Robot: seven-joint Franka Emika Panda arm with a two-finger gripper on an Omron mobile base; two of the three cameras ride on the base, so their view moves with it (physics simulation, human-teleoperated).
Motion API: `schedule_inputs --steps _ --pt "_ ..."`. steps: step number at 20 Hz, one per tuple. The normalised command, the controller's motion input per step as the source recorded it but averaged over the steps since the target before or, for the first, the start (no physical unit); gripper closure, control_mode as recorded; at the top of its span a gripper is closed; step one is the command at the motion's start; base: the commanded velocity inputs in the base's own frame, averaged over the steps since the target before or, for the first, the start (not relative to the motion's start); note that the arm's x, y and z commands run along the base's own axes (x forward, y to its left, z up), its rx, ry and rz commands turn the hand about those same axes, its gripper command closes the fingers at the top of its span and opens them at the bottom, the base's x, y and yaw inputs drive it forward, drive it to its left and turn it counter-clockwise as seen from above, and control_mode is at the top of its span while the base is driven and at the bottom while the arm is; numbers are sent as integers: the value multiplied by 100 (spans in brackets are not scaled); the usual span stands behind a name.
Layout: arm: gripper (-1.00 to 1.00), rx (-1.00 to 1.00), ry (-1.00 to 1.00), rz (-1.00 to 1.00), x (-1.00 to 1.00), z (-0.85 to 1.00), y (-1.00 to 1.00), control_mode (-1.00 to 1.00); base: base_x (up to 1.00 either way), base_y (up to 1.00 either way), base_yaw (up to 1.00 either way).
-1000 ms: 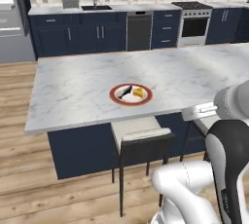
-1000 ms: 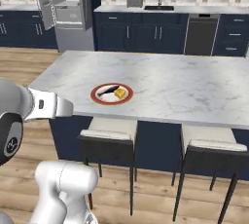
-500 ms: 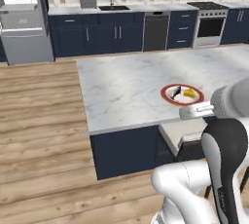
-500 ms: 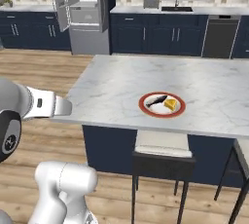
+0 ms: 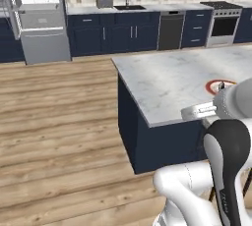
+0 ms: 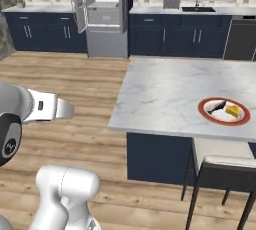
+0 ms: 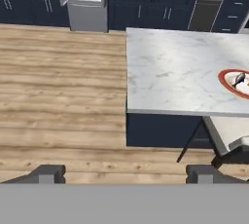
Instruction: Take the cheese, fish, and broccoli from the fridge and place them on the plate on the dining counter to create an appetizer plate.
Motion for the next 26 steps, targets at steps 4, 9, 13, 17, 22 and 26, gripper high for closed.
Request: schedule_inputs --steps 4,9,13,17,22,26 --pt "-100 0 0 0 0 0 0 100 34 100 -2" --pt "-100 0 0 0 0 0 0 100 75 100 0" --pt "-100 0 0 0 0 0 0 100 100 100 1" --pt "-100 0 0 0 0 0 0 100 100 84 3" --pt "-100 0 0 0 0 0 0 100 100 7 0" --pt "-100 0 0 0 0 0 0 100 100 -15 0"
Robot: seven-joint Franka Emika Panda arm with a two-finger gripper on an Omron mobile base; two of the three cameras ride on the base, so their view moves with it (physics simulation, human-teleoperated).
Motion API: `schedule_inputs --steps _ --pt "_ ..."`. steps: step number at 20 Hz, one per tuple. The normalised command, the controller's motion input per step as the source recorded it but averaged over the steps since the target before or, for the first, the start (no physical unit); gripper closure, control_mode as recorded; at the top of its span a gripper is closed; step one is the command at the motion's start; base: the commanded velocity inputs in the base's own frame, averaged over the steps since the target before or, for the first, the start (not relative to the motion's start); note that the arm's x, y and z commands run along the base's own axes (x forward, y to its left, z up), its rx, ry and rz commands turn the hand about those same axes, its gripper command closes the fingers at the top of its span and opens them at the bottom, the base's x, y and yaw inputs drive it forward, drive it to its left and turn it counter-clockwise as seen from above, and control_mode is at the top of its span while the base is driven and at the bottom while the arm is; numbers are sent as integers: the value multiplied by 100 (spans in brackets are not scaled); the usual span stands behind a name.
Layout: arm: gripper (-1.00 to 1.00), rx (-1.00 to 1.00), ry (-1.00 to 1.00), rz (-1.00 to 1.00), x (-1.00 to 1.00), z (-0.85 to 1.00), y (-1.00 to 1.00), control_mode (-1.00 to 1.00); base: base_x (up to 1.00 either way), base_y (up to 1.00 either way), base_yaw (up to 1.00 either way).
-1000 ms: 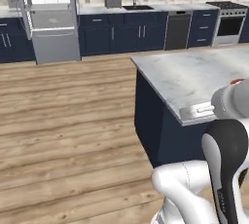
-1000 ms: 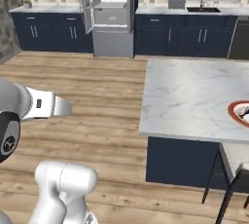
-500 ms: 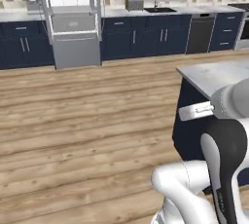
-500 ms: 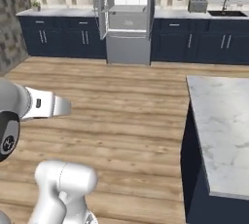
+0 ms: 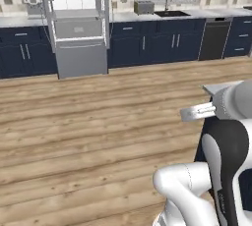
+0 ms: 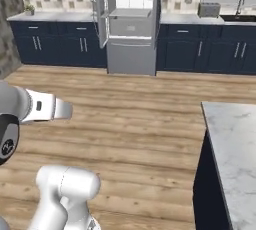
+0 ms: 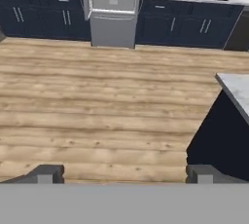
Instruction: Take the cheese, fish, and broccoli from the fridge and place them on the plate on the dining counter to create an appetizer plate.
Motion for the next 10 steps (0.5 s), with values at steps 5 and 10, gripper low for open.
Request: schedule_inputs --steps 5,10 --pt "-100 0 0 0 0 0 0 100 100 0 0" --pt "-100 0 0 0 0 0 0 100 100 6 -3"
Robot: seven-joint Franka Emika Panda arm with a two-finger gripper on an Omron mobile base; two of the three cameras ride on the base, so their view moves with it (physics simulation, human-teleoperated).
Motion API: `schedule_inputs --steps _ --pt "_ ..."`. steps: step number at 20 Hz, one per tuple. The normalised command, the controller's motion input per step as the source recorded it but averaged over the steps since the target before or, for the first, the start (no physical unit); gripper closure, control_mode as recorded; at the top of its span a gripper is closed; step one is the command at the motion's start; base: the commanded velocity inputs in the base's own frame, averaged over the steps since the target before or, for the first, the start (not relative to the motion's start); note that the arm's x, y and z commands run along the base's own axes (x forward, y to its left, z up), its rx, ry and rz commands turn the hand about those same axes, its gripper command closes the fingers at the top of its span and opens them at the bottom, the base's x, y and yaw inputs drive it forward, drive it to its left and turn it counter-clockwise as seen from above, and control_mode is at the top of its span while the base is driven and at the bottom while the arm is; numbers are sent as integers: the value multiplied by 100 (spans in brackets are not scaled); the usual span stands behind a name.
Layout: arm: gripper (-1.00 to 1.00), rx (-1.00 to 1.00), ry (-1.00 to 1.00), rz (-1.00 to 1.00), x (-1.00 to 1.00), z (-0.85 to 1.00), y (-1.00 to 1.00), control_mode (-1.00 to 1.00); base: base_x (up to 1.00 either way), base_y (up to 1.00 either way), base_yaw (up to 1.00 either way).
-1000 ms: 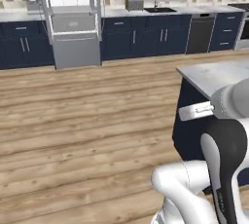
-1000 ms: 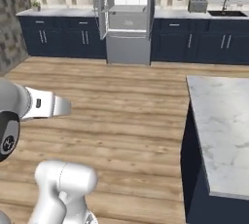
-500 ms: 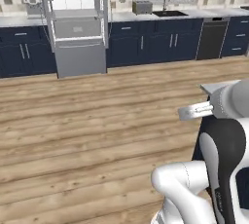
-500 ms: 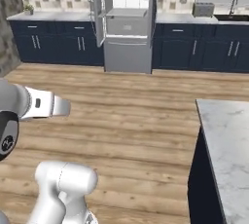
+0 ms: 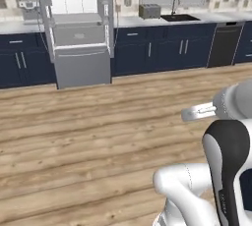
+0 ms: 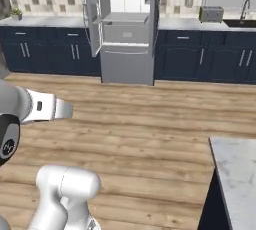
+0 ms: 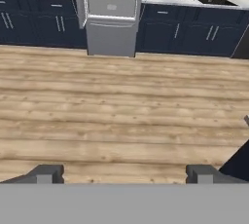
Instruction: Take the cheese, fish, and broccoli from the fridge and place them on the plate on the dining counter to create an appetizer plate.
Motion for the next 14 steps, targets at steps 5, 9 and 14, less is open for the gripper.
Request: schedule_inputs --steps 5,9,14 --pt "-100 0 0 0 0 0 0 100 100 42 -13" --pt "-100 0 0 0 0 0 0 100 100 62 -11" --pt "-100 0 0 0 0 0 0 100 100 56 7"
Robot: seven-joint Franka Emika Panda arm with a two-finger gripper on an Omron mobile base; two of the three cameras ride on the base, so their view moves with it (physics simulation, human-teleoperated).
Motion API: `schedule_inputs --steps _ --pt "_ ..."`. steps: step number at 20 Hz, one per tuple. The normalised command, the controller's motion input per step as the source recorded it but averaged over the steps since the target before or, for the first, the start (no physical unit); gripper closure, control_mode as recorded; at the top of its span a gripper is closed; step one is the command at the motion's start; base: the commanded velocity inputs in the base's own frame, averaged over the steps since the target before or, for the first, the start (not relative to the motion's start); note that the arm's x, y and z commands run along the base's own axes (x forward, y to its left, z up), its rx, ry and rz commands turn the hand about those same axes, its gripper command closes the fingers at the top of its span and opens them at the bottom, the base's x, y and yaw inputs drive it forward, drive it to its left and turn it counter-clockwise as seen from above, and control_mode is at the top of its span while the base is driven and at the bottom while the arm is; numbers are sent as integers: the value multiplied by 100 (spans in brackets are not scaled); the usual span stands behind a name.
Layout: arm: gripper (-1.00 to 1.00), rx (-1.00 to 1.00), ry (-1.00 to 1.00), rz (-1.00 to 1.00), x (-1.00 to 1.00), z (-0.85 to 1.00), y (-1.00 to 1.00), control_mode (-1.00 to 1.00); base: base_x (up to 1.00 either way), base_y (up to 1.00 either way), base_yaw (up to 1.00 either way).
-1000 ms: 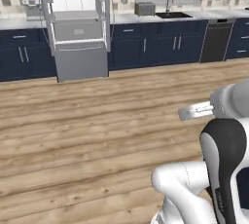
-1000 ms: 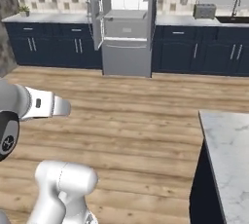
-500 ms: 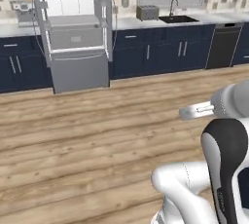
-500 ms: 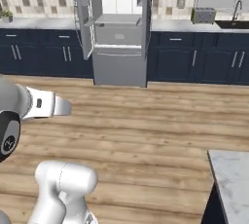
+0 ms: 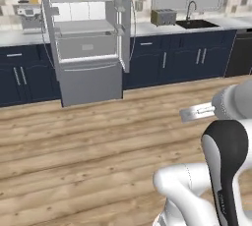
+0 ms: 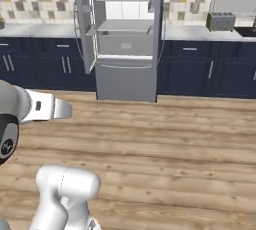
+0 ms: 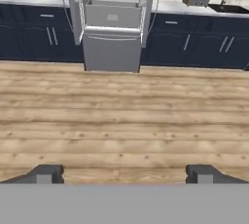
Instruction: Take the cheese, fish, and broccoli from the fridge and place them on the plate on the dining counter to create an appetizer plate.
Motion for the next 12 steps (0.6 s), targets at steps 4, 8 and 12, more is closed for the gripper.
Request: schedule_inputs --steps 4,8,12 --pt "-100 0 0 0 0 0 0 100 100 7 17" --pt "-100 0 0 0 0 0 0 100 100 0 18" --pt "-100 0 0 0 0 0 0 100 100 0 16"
